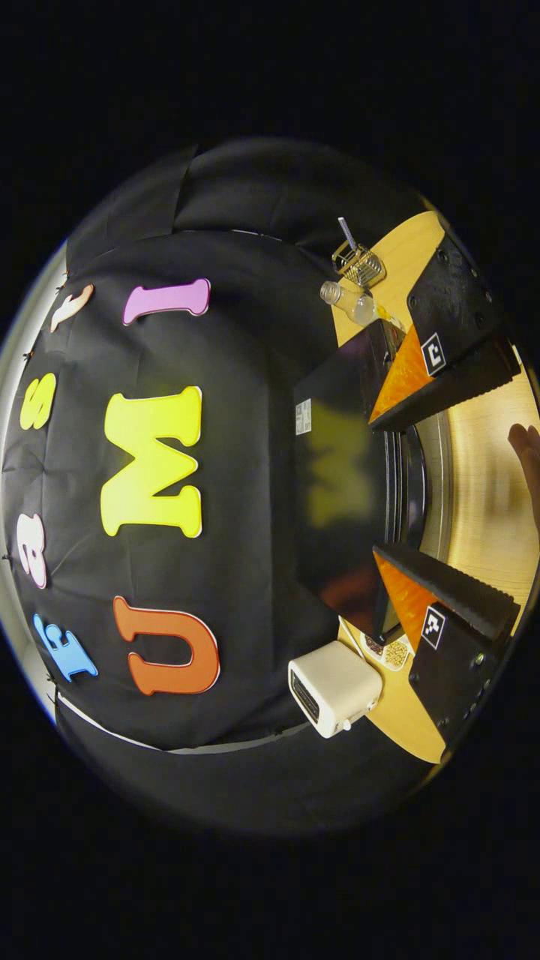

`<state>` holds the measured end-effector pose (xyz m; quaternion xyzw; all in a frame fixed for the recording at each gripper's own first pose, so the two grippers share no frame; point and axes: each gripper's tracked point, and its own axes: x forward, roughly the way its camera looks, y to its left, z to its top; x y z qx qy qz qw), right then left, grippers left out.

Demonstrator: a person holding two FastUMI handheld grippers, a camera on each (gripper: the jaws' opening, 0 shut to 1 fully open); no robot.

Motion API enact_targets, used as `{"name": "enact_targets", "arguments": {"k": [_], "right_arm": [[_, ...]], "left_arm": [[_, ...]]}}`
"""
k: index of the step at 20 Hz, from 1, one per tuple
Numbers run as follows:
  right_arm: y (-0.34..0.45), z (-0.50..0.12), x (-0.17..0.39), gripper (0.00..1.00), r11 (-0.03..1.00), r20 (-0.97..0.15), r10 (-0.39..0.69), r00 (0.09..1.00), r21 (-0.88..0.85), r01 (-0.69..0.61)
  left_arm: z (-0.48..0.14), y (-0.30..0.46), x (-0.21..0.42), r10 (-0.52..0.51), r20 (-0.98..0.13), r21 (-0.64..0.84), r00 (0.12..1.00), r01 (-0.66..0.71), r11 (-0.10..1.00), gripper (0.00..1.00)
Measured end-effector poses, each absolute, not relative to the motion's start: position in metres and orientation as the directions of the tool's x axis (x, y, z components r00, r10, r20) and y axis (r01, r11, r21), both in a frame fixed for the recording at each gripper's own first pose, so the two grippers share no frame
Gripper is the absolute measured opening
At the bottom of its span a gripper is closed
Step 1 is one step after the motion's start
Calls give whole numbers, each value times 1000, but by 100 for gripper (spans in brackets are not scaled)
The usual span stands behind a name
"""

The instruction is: Open the electric oven with the left hand, put the food in, and close the electric oven.

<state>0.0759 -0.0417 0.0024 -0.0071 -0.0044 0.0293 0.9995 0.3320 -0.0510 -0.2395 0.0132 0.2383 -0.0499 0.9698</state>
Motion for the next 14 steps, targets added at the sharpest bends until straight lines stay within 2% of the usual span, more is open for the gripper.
{"name": "enact_targets", "arguments": {"k": [3, 4, 5, 6, 7, 8, 10, 14], "right_arm": [[-47, 1, 76, 100, 999, 8, 53, 999, -14, -53], [-49, -2, 77, 96, 999, 6, 49, 999, -15, -49], [-50, -3, 78, 96, 999, 1, 48, 999, -12, -48], [-50, -5, 78, 96, 999, -6, 51, 999, -6, -51], [-49, -7, 78, 96, 999, -12, 50, 999, 4, -50], [-48, -8, 78, 100, 998, -19, 55, 998, 4, -55], [-50, -11, 79, 100, 999, -28, 47, 998, -10, -48], [-50, -8, 75, 100, 999, -27, 40, 999, -10, -41]], "left_arm": [[-255, -54, 338, -95, -496, 10, 863, 115, 993, 96], [-262, -56, 338, -103, -513, 4, 852, 123, 992, 95], [-272, -57, 335, -97, -545, 18, 833, 127, 992, 84], [-270, -56, 339, -93, -530, 44, 843, 137, 990, 95], [-272, -56, 340, -100, -537, 33, 837, 140, 990, 98], [-269, -59, 342, -114, -535, 13, 837, 143, 990, 98], [-271, -57, 341, -125, -549, 2, 827, 150, 989, 95], [-271, -55, 336, -124, -555, 1, 823, 149, 989, 97]]}}
